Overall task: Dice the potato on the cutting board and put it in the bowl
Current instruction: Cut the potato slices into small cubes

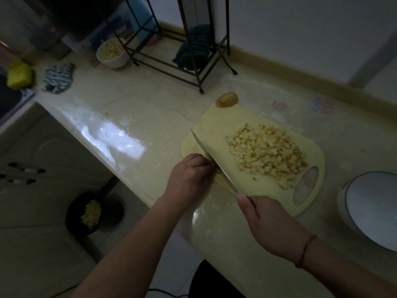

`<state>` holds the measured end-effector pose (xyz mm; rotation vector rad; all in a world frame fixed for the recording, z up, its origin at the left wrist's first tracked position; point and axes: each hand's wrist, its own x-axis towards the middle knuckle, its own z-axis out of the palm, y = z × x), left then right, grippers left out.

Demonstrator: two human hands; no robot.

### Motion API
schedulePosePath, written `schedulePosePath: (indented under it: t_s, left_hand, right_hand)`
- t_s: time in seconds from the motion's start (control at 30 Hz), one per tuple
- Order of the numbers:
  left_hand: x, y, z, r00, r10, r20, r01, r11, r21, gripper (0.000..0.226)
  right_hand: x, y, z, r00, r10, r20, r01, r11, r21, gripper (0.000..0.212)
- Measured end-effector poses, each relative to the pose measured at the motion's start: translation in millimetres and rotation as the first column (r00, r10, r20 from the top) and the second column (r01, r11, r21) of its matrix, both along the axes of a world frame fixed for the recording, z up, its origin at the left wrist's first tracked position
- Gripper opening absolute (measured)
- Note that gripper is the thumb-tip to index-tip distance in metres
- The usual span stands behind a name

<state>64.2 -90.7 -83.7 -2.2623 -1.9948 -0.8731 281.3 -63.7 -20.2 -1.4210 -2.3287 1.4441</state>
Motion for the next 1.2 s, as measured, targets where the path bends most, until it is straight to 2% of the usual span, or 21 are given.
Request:
schedulePosePath:
  t_s: [0.2,0.27,0.33,0.4,0.47,0.57,0.63,0.87,1.03,1.2]
  left_hand:
    - [0,-3,-2,0.999,0.042,-0.034,-0.042,0.999,-0.019,0.020]
    - [-2,-3,-4,0.999,0.040,-0.017,-0.040,0.999,-0.018,0.018]
    - [-2,-2,-5,0.999,0.039,-0.001,-0.040,0.999,-0.019,0.015]
    - [-1,-2,-7,0.999,0.041,0.022,-0.041,0.999,-0.016,0.014]
    - [1,-2,-6,0.998,0.044,0.036,-0.044,0.999,-0.009,0.016]
    - [3,-3,-4,0.998,0.055,0.042,-0.056,0.998,0.012,0.019]
    - [4,-5,-2,0.996,0.071,0.049,-0.072,0.997,0.017,0.020]
    - [5,-8,-5,0.996,0.062,0.068,-0.062,0.998,-0.010,0.020]
    - [3,-5,-3,0.999,0.036,0.007,-0.036,0.999,0.004,0.015]
    - [0,-5,-5,0.999,0.014,0.045,-0.014,1.000,-0.016,0.012]
  right_hand:
    - [-30,23,-7,1.000,0.002,-0.023,-0.002,1.000,-0.016,0.056]
    - [-23,29,-10,0.995,-0.076,-0.068,0.065,0.986,-0.153,0.058]
    - [-15,32,-10,0.978,-0.202,-0.060,0.168,0.920,-0.353,0.058]
    - [-14,31,-10,0.972,-0.233,-0.038,0.195,0.883,-0.426,0.059]
    - [-16,28,-9,0.976,-0.210,-0.058,0.172,0.906,-0.388,0.059]
    - [-15,24,-2,0.992,-0.098,-0.082,0.082,0.980,-0.180,0.057]
    - [-11,19,3,0.995,-0.064,-0.080,0.054,0.992,-0.117,0.056]
    - [-5,5,3,0.999,-0.010,-0.032,0.010,1.000,-0.004,0.057]
    - [-2,0,1,1.000,0.022,-0.018,-0.021,0.999,0.041,0.054]
    - [-10,1,-2,1.000,0.024,0.018,-0.025,0.999,0.037,0.054]
